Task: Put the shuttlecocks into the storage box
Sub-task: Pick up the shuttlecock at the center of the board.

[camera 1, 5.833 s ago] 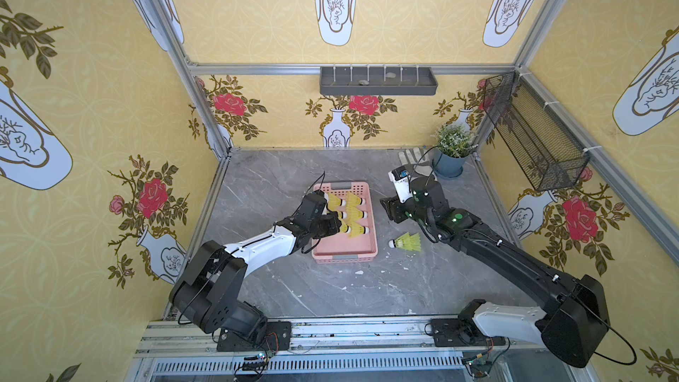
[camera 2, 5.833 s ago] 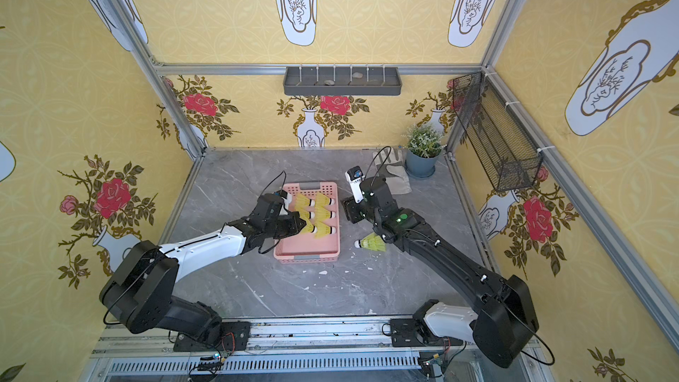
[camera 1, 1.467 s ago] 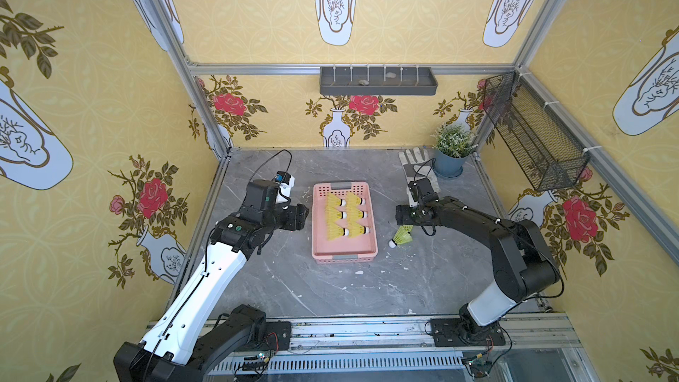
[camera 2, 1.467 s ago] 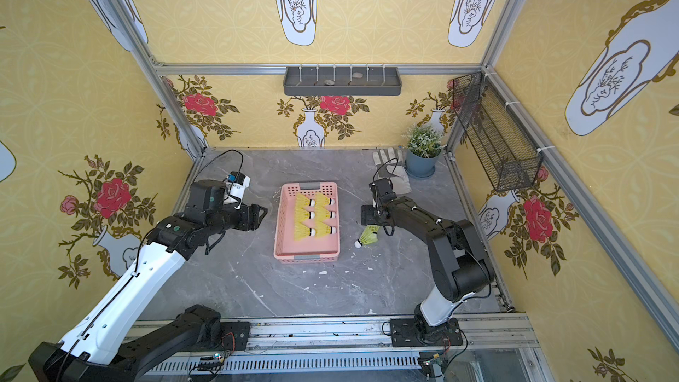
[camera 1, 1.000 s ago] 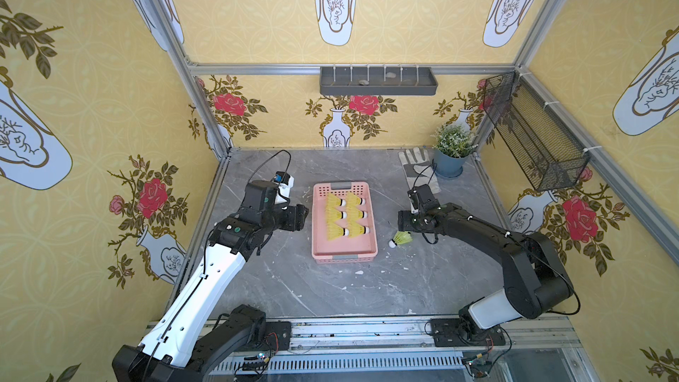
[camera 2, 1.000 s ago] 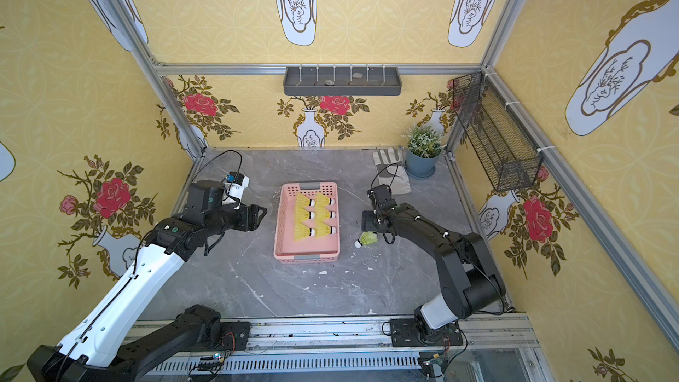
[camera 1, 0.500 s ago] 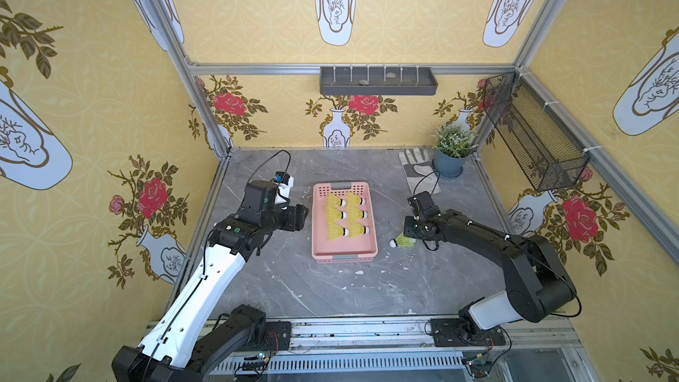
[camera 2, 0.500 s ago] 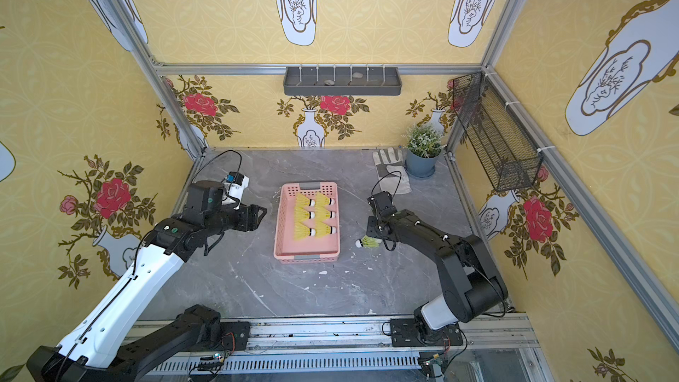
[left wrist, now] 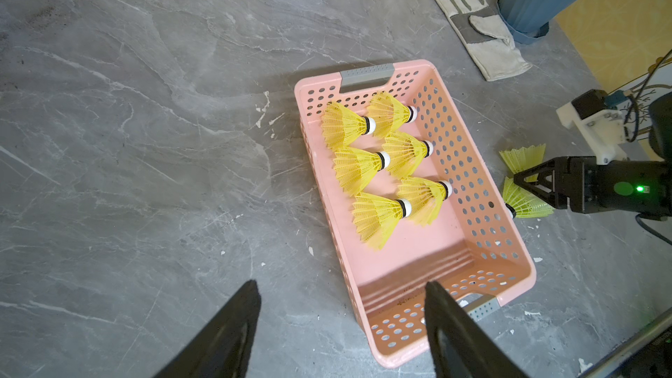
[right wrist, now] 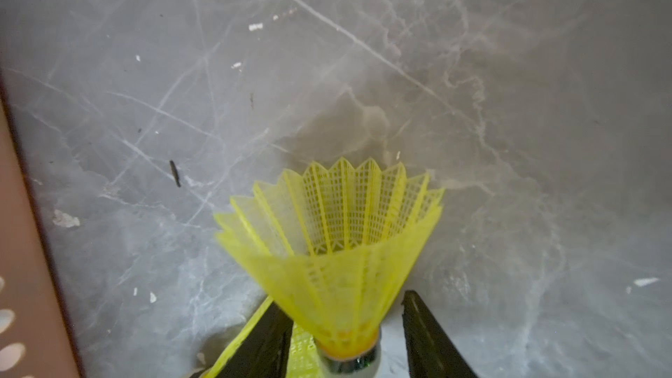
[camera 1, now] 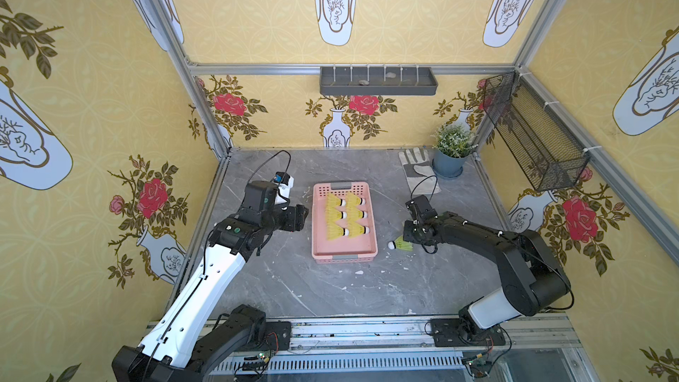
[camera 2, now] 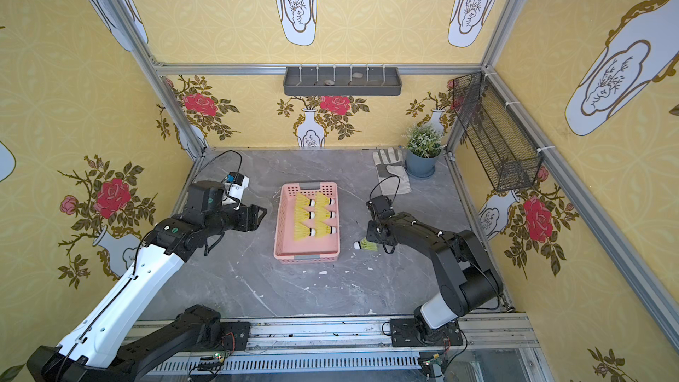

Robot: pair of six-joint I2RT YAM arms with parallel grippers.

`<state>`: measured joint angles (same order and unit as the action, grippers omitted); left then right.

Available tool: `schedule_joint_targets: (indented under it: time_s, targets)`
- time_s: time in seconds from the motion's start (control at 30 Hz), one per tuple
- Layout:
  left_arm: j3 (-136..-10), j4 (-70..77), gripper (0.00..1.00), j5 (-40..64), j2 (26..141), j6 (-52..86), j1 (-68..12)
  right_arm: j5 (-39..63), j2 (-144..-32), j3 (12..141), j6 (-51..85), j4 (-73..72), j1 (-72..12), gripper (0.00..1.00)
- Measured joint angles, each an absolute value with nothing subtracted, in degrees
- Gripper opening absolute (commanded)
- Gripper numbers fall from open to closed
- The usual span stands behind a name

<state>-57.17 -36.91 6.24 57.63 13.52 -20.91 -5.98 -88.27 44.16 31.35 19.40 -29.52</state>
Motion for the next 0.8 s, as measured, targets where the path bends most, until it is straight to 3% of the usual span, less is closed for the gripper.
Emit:
schedule_joint_targets:
  time_s: [0.23,0.8]
  targets:
    - [-57.1,-36.9,0.73,6.2,57.6,13.5,-20.9,-5.8,-88.5,43.8,31.7,19.2,-29.1,0.35]
    - [-57.1,-36.9,0.73,6.2,57.6,13.5,-20.9,-3.0,-97.1,52.3,23.9,16.2,-23.4,0.32]
